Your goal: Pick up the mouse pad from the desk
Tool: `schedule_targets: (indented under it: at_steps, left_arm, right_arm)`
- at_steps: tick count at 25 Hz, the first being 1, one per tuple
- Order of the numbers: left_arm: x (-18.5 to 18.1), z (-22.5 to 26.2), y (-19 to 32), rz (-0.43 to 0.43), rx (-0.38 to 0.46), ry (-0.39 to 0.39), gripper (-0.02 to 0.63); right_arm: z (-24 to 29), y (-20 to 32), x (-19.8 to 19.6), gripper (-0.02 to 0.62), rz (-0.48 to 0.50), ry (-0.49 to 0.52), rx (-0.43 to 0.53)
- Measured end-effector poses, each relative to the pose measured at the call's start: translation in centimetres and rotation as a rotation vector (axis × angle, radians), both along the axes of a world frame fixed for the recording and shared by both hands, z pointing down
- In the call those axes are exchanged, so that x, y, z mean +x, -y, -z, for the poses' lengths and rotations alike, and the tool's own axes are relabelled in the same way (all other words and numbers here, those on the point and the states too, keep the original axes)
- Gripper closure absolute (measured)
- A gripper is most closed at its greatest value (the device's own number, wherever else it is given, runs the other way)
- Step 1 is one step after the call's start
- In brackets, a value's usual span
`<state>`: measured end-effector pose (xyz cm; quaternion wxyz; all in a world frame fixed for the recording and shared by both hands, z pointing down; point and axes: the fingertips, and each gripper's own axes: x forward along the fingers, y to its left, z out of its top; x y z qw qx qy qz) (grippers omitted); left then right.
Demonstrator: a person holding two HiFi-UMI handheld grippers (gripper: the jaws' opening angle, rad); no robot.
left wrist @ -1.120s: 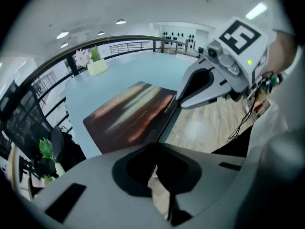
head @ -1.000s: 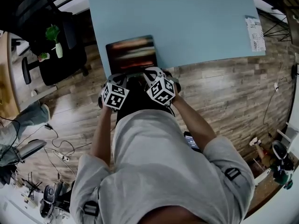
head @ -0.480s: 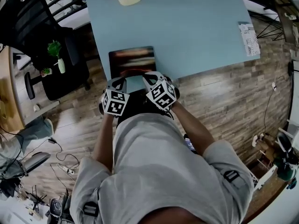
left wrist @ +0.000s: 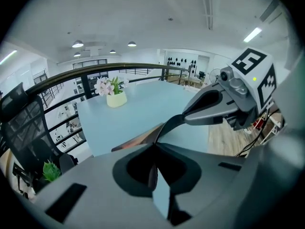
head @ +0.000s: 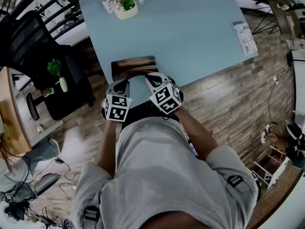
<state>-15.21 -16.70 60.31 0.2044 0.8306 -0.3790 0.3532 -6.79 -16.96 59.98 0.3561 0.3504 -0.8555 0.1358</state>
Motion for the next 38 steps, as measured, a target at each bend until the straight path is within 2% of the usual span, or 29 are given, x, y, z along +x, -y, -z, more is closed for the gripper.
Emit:
schedule_targets:
  at_steps: [6,12,26,38]
  left_arm:
    - [0.1,2.0,2.0,-0.005,0.042,-0.038,0.581]
    - [0.3,4.7,4.3,0.046,0.090,-0.069,0.581]
    - [2.3,7.9,8.1,0.170,0.136,-0.118,0.581]
    - [4.1,13.0,11.8,0.230,0.249,-0.182,0.581]
  right_arm:
    - [2.2,2.2,-0.5,0.578,-0.068,0.027,0.050]
    - [4.8,4.8,-0.5,0.578,-0.111,0.078,0.107]
    - [8.4,8.8,0.6,0.578,-0.125,0.183,0.152]
    - [13.6,12.3,2.0,0.579,-0.121,0.275,0.259]
